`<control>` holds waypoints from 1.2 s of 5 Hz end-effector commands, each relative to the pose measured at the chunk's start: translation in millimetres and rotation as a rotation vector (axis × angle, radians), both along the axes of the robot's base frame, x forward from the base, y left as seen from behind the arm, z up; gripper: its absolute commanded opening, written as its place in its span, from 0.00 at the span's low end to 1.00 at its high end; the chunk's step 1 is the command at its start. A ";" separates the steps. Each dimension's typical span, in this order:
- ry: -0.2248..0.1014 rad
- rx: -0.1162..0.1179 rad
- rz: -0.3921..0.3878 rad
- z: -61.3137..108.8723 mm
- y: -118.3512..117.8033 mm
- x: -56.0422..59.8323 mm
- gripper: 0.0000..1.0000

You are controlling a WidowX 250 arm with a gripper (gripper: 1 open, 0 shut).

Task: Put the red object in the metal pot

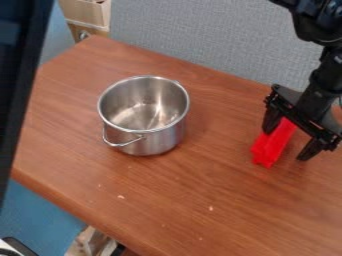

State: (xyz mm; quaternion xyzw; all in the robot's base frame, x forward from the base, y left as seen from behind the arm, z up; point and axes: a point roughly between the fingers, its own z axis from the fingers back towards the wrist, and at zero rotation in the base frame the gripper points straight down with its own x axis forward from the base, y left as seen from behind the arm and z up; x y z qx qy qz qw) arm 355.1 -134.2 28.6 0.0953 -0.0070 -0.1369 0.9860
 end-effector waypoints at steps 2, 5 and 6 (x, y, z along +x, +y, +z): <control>0.092 0.023 -0.005 -50.9 6.2 -3.6 1.00; 0.113 0.034 0.003 -71.8 5.3 12.3 1.00; 0.116 0.035 0.007 -76.6 6.4 17.3 1.00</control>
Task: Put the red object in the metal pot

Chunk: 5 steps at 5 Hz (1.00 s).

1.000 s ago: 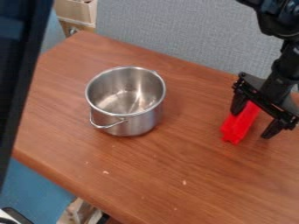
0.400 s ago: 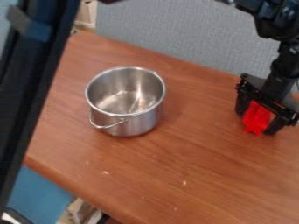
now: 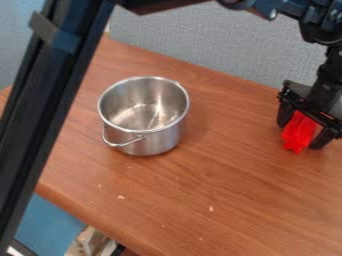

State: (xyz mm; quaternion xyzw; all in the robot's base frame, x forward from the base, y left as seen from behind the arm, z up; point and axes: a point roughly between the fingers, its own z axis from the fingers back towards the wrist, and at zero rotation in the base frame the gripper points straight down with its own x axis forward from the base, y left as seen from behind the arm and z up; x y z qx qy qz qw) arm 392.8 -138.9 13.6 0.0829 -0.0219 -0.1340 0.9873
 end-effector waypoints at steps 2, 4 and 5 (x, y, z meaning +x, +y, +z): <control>0.149 0.062 0.016 -68.0 13.5 -15.8 0.00; 0.159 0.064 0.039 -66.0 15.7 -20.9 0.00; 0.164 0.065 0.051 -64.2 16.9 -23.9 0.00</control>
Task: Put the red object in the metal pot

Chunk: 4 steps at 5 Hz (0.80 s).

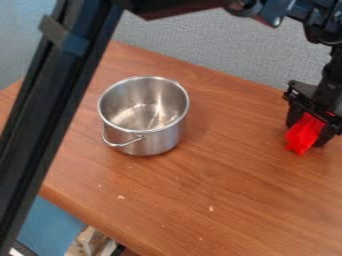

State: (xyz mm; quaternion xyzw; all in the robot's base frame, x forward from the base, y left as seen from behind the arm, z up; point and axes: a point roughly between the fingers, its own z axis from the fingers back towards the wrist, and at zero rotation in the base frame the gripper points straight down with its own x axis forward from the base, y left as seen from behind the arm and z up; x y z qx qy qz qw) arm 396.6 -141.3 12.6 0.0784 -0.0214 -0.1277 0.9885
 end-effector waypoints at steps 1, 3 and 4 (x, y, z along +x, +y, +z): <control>0.169 0.074 0.049 -61.7 20.4 -30.6 0.00; 0.181 0.076 0.072 -58.7 22.4 -36.4 0.00; 0.186 0.077 0.083 -57.1 23.3 -39.3 0.00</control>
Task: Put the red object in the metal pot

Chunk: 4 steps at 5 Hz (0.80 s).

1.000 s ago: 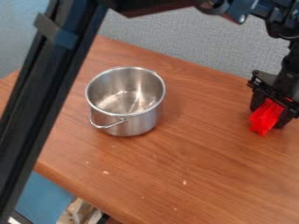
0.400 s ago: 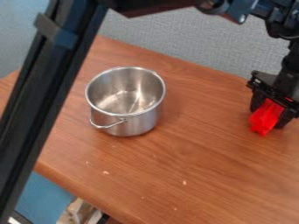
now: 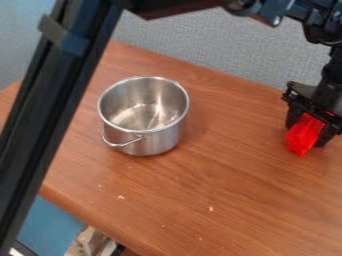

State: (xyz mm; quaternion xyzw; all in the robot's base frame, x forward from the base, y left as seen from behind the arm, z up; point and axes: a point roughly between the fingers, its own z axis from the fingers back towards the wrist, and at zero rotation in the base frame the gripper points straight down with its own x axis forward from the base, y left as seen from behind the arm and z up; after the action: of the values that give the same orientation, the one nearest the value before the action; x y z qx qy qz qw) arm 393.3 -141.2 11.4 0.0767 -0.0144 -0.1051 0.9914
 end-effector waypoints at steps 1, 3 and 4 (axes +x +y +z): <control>0.183 0.078 0.047 -54.6 24.1 -38.9 0.00; 0.195 0.080 0.067 -52.1 25.6 -44.4 0.00; 0.200 0.081 0.078 -50.4 26.5 -47.4 0.00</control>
State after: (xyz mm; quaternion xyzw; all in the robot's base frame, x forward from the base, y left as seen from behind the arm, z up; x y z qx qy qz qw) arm 388.0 -138.8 10.3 0.0755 -0.0078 -0.0781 0.9941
